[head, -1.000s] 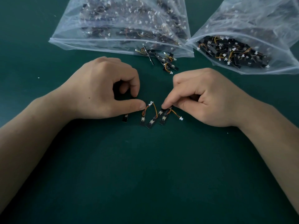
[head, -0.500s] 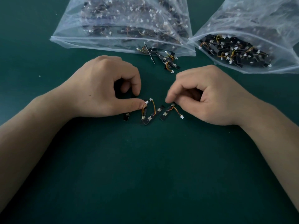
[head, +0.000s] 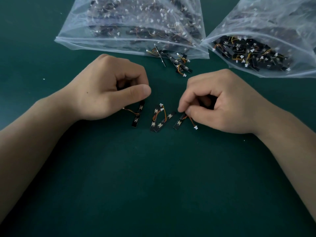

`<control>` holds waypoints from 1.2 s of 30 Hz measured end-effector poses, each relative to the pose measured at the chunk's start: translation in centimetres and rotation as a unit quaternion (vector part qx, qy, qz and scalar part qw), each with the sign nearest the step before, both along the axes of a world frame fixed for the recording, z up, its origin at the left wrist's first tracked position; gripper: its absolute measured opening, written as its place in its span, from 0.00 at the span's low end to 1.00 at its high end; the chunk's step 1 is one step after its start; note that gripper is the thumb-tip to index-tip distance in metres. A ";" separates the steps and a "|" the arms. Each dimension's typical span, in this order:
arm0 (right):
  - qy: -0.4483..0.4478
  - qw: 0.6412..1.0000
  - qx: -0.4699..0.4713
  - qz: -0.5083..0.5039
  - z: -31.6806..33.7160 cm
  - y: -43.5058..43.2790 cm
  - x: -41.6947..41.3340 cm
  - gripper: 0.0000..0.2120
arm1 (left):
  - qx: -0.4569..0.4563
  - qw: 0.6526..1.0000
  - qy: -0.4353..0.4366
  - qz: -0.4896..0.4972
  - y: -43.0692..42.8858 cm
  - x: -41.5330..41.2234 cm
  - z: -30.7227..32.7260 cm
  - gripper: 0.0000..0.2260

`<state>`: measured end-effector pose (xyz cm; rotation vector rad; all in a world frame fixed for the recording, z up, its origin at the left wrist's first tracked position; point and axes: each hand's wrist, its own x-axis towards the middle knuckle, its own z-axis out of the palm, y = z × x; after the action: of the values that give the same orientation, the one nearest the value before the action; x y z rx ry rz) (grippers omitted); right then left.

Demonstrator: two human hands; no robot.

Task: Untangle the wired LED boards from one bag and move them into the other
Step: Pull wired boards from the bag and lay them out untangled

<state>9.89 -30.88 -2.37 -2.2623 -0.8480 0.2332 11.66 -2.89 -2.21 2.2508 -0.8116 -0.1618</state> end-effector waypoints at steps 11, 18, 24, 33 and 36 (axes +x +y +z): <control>-0.002 1.000 0.012 0.008 -0.1 0.1 -0.3 0.06 | 0.007 1.000 0.005 -0.006 -0.2 0.0 0.0 0.14; 0.013 0.995 0.048 -0.090 0.2 1.2 -0.4 0.11 | 0.010 1.000 -0.001 -0.006 -0.3 0.0 0.0 0.15; 0.034 0.993 -0.020 -0.110 0.5 2.4 -0.5 0.18 | 0.018 1.000 -0.006 -0.008 -0.3 0.0 0.0 0.14; 0.046 0.995 -0.004 -0.089 0.5 1.9 -0.3 0.05 | 0.017 1.000 -0.012 -0.014 -0.4 0.0 0.0 0.15; 0.054 0.997 0.003 -0.063 0.6 1.6 -0.3 0.03 | 0.018 1.000 -0.011 -0.017 -0.4 0.0 0.1 0.14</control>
<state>9.60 -29.25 -1.76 -2.2648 -0.6460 0.2918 11.64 -3.27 -2.13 2.2769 -0.8642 -0.1690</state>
